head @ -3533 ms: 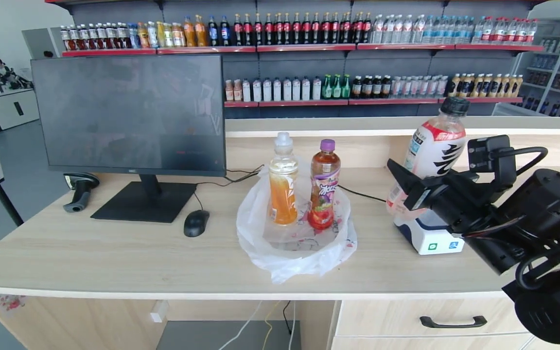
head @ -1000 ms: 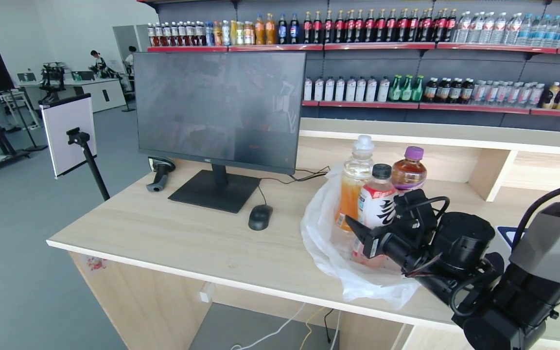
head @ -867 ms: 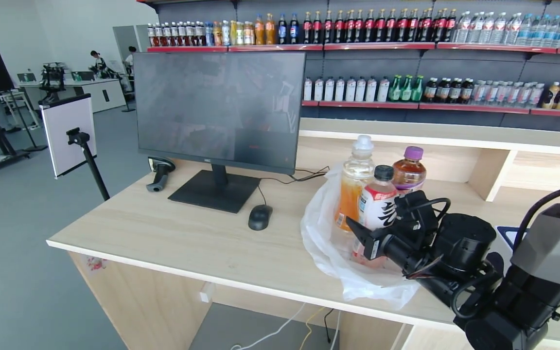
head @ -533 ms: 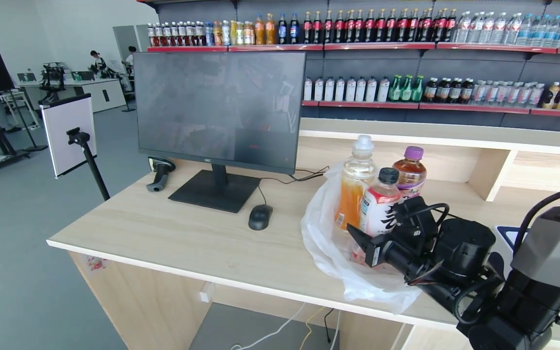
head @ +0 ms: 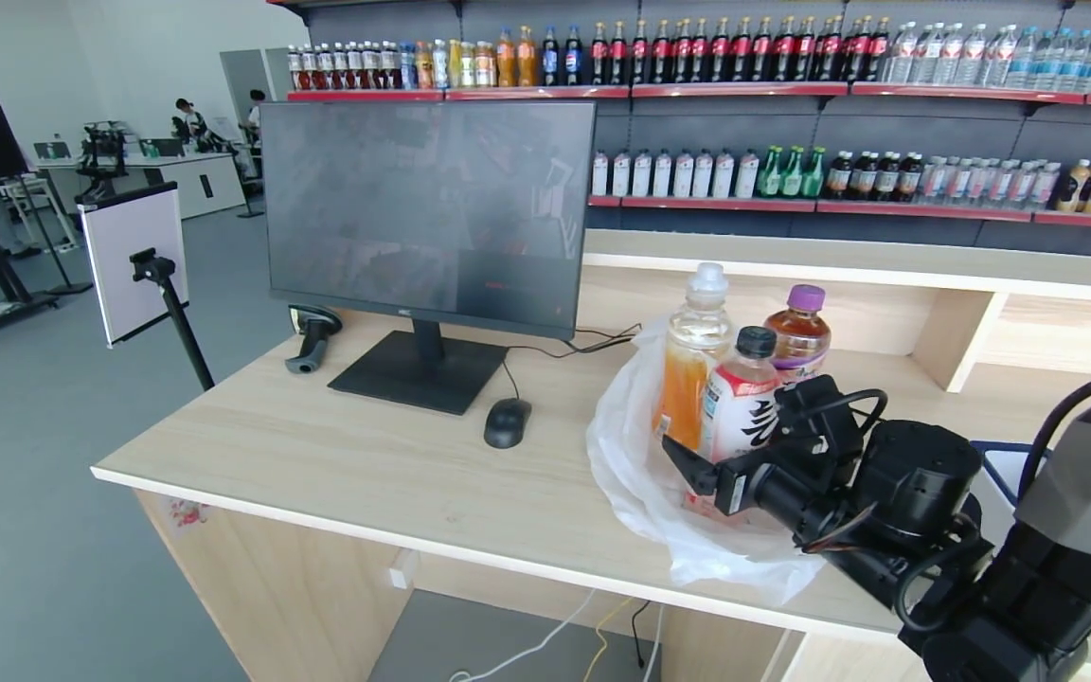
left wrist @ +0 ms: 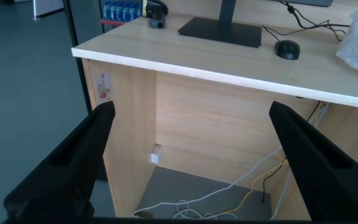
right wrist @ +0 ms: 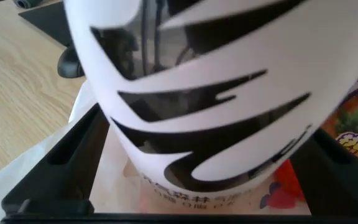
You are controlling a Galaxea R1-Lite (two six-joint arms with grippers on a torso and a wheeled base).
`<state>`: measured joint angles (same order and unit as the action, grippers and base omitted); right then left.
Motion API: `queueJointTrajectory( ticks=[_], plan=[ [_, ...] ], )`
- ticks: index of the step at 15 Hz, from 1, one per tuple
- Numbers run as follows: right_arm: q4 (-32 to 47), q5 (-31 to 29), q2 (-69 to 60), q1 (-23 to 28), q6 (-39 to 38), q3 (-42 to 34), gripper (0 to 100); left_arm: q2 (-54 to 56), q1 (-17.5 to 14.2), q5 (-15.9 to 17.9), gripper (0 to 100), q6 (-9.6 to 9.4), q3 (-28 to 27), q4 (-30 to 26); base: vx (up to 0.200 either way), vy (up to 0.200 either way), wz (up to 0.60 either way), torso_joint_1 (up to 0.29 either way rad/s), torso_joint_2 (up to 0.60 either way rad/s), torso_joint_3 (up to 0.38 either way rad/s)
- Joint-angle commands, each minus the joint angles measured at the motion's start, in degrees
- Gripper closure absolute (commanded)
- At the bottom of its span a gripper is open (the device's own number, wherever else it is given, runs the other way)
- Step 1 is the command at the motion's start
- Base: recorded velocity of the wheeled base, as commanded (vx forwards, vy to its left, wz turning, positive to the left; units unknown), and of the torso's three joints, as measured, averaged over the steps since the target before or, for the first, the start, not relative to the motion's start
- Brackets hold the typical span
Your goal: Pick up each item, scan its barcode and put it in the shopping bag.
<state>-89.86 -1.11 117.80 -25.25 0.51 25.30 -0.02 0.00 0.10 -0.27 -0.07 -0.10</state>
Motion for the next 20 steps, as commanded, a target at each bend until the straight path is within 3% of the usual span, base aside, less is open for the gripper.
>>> queueJointTrajectory(
  ticks=[1,6,8,12,13,15,16,17,18,20],
  plan=[
    [-0.1,0.0,-4.0,-0.5,0.0,-1.0,0,0.0,0.0,0.0,0,0.0,0.1,0.0,0.0,0.0,0.0,0.0,0.0,0.0],
    [-0.1,0.0,-19.9,-0.9,0.0,-12.8,0,0.0,0.0,0.0,0,0.0,0.0,0.0,0.0,0.0,0.0,0.0,0.0,0.0],
    [-0.1,0.0,-29.9,-0.8,0.3,-23.9,0,0.0,0.0,0.0,0,0.0,0.0,0.0,0.0,0.0,0.0,0.0,0.0,0.0],
    [2.6,-1.1,-46.8,1.2,0.3,-25.3,0,0.0,0.0,0.0,0,0.0,0.0,0.0,0.0,0.0,0.0,0.0,0.0,0.0],
    [8.6,-2.0,-51.5,1.2,0.3,-25.3,0,0.0,0.0,0.0,0,0.0,0.1,0.0,0.0,0.0,0.0,0.0,0.0,0.0],
    [49.2,-3.3,-75.6,0.2,1.9,-25.3,0,0.0,0.1,0.0,0,-0.08,0.0,0.0,0.0,0.0,0.0,0.0,0.0,0.0],
    [68.4,-3.3,-88.2,-2.3,6.4,-25.2,0,0.0,0.0,0.0,0,0.0,0.0,0.0,0.0,0.0,0.0,0.0,0.0,0.0],
    [80.9,-3.3,-97.8,-4.4,9.7,-25.3,0,0.0,0.0,0.0,0,0.0,0.0,0.0,0.0,0.0,0.0,0.0,0.0,0.0],
    [88.9,-3.5,-106.3,-4.7,10.4,-24.3,0,0.0,0.0,0.0,0,0.0,0.0,0.0,0.0,0.0,0.0,0.0,0.0,0.0],
    [91.3,-2.3,-109.0,-3.2,6.2,-23.5,0,0.0,0.0,0.0,0,0.0,0.0,0.0,0.0,0.0,0.0,0.0,0.0,0.0]
  ],
)
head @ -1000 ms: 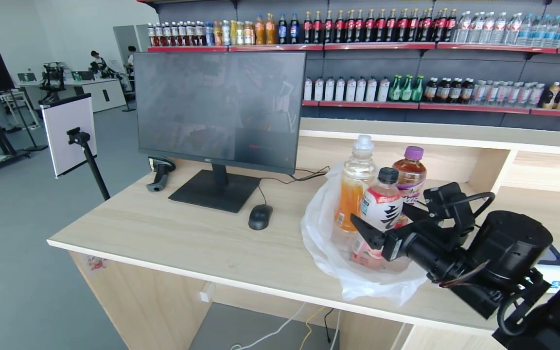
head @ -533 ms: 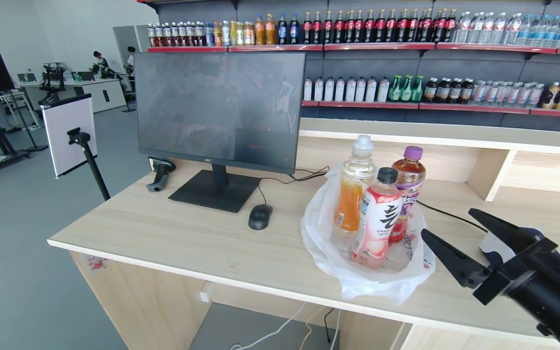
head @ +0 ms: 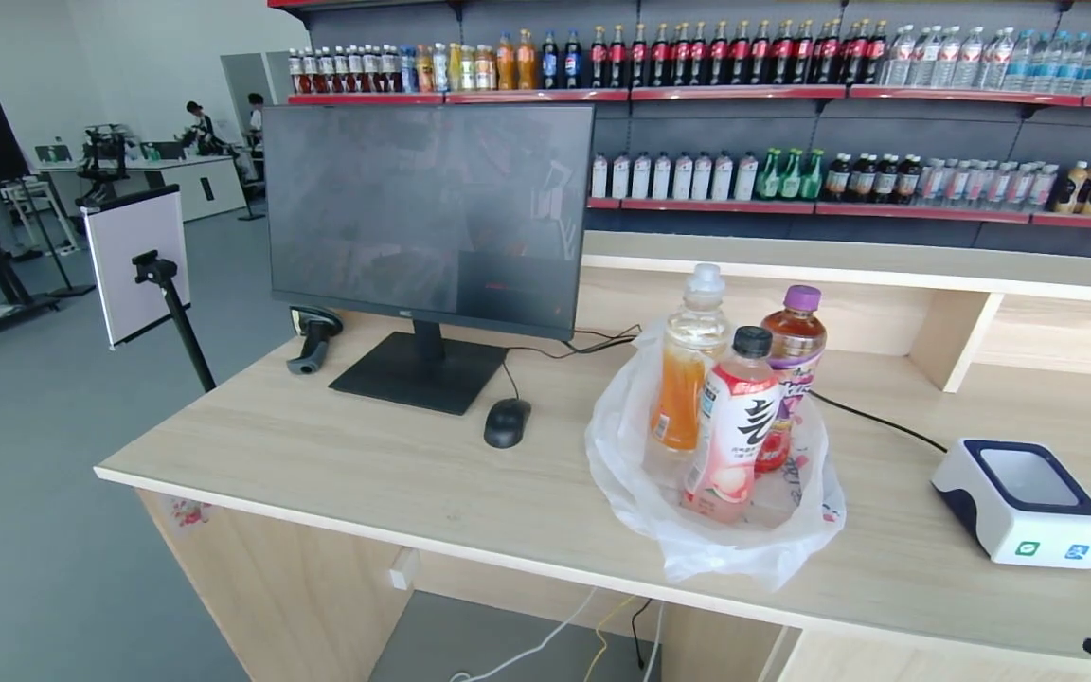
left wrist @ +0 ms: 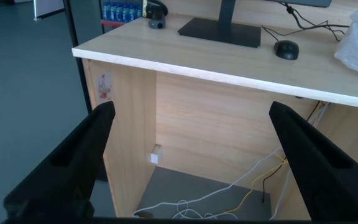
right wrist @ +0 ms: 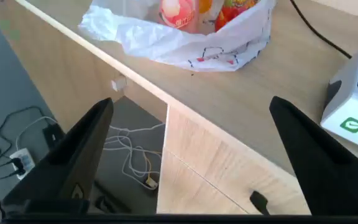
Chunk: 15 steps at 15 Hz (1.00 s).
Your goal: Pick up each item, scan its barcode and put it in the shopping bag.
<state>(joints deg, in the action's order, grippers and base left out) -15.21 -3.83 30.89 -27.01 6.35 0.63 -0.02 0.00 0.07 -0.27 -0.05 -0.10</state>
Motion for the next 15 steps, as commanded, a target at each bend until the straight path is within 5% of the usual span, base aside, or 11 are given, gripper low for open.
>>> queueJointTrajectory(
  ticks=[1,3,6,12,15],
  plan=[
    [16.6,0.9,-22.9,-2.0,0.1,1.1,0,0.0,0.0,0.0,0,0.0,0.0,0.0,0.0,0.0,0.0,0.0,0.0,0.0],
    [16.6,0.9,-23.5,6.9,0.7,1.1,0,0.0,0.0,0.0,0,0.0,0.0,0.0,0.0,0.0,0.0,0.0,0.0,0.0],
    [16.2,1.3,-25.6,33.8,0.2,0.9,0,0.0,0.1,0.0,0,0.0,0.0,0.0,0.0,0.0,0.0,0.0,0.0,0.0],
    [15.5,3.6,-26.2,31.4,-5.6,-0.5,0,0.0,0.0,0.0,0,0.0,0.0,0.0,0.0,0.0,0.0,0.0,0.0,0.0],
    [15.2,4.1,-21.0,28.6,-5.9,-0.5,0,0.0,0.0,0.0,0,0.0,0.0,0.0,-0.2,0.0,0.0,0.014,0.01,-0.001]
  ],
)
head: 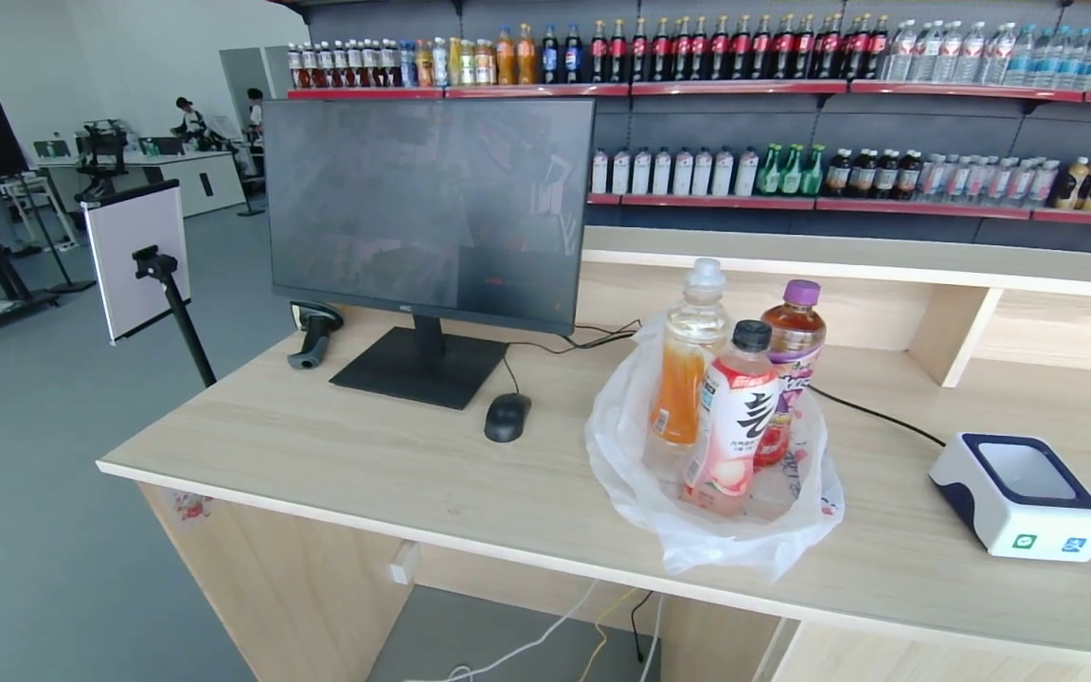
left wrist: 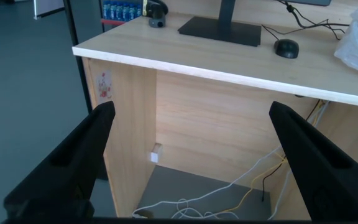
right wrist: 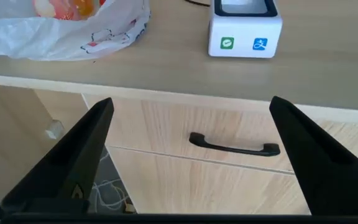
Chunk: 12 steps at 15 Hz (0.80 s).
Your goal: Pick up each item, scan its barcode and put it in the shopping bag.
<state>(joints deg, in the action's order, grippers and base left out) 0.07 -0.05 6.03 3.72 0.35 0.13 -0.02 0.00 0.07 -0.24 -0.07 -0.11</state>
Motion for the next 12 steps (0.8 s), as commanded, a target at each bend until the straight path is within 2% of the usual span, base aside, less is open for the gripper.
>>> queueJointTrajectory(
  ticks=[1,3,6,10,12],
  plan=[
    [-0.1,0.3,6.3,-6.0,0.0,-0.1,0,0.0,0.0,0.0,0,-0.02,0.0,0.0,-0.2,0.0,0.0,0.012,0.01,-0.002],
    [0.1,0.2,1.7,-7.1,1.5,0.0,0,0.0,0.0,0.0,0,0.07,0.0,0.0,-0.2,0.0,0.0,-0.01,0.0,0.002],
    [0.1,0.2,-6.0,-3.5,2.0,0.0,0,0.0,0.0,0.0,0,0.24,0.0,0.0,-0.2,0.0,0.0,0.002,0.0,0.004],
    [0.0,0.0,-6.0,-3.5,-0.2,-0.1,0,0.0,0.0,0.0,0,0.24,0.0,0.0,-0.2,0.0,0.0,0.0,0.0,0.001],
    [0.0,0.0,-6.0,-3.6,-0.2,-0.1,0,0.0,0.0,0.0,0,0.24,0.0,0.0,-0.2,0.0,-0.6,0.002,0.0,0.005]
  ],
)
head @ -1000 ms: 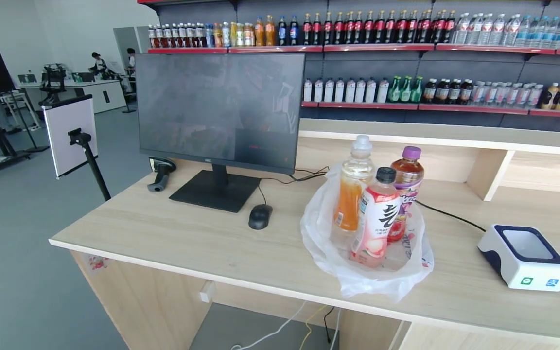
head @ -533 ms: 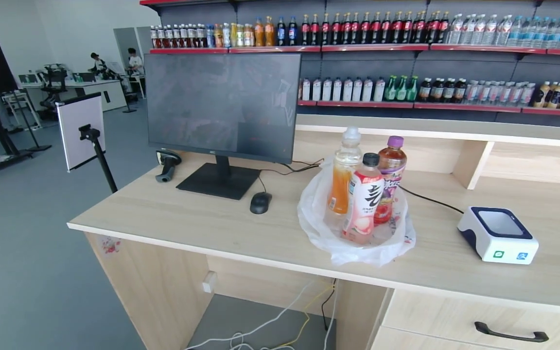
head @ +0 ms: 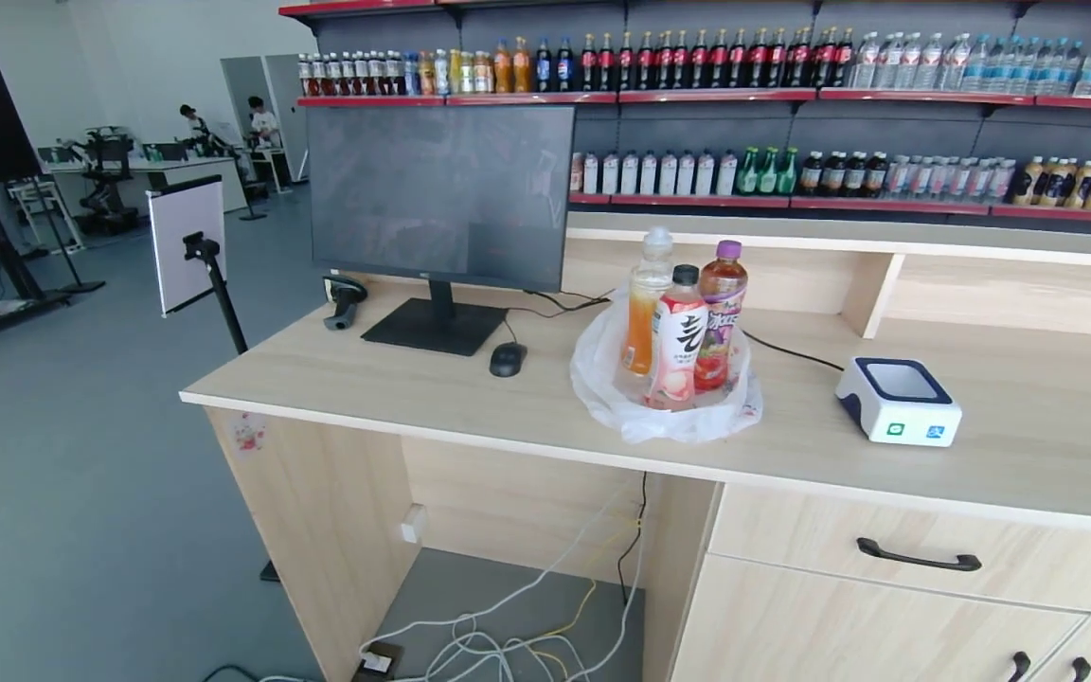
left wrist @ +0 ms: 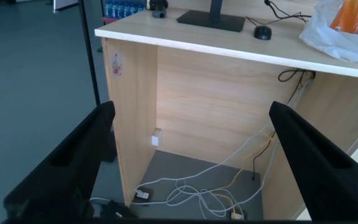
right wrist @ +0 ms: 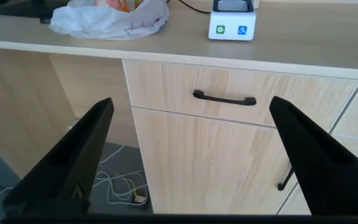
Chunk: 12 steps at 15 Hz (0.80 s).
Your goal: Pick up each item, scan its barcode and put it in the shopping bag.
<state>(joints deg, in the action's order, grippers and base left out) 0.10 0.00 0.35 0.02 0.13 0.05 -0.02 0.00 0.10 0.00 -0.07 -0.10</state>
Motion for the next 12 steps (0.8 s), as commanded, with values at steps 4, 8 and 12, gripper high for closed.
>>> queueJointTrajectory(
  ticks=[4,8,12],
  plan=[
    [-0.1,0.1,-0.4,0.1,-0.1,0.0,0,0.0,0.1,0.2,0,-1.76,0.0,-0.1,-0.05,0.0,-0.6,0.0,0.0,0.002],
    [-0.1,0.1,-0.4,0.1,0.0,0.0,0,0.0,0.0,0.2,0,-1.14,0.0,-0.1,0.0,-0.2,-0.15,0.009,0.0,0.002],
    [-0.1,0.1,-0.4,0.1,0.2,0.0,0,0.0,0.0,0.2,0,-1.14,0.0,-0.1,0.0,-0.2,0.0,0.007,0.0,0.001]
  ],
)
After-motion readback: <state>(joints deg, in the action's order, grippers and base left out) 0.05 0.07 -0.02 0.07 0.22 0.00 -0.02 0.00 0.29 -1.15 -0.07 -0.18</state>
